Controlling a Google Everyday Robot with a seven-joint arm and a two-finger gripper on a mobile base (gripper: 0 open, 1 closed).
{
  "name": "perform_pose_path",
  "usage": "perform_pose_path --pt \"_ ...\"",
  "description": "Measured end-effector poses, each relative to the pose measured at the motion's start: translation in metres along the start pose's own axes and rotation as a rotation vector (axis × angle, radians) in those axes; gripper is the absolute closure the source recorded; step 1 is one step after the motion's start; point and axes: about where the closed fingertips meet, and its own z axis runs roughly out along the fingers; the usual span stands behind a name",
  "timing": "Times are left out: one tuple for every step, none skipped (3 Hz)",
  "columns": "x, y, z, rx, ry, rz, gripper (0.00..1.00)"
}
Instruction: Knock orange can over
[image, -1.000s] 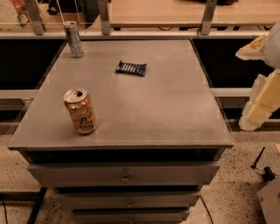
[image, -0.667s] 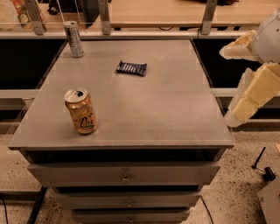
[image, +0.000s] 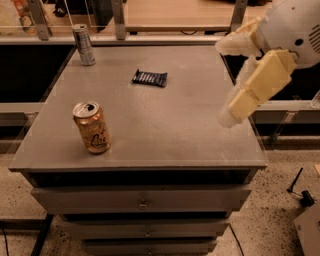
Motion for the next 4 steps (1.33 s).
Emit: perform_pose_path --pt "-0.040 0.009 0.011 -0.021 -0.086 -0.009 0.00" --pt "-0.044 0.009 0.011 -0.022 -0.094 -0.010 0.00" --pt "-0.049 0.007 0.016 0.012 -0.110 -0.018 0.00" --pt "-0.052 -0.007 0.041 0.062 -0.151 -0.033 0.00"
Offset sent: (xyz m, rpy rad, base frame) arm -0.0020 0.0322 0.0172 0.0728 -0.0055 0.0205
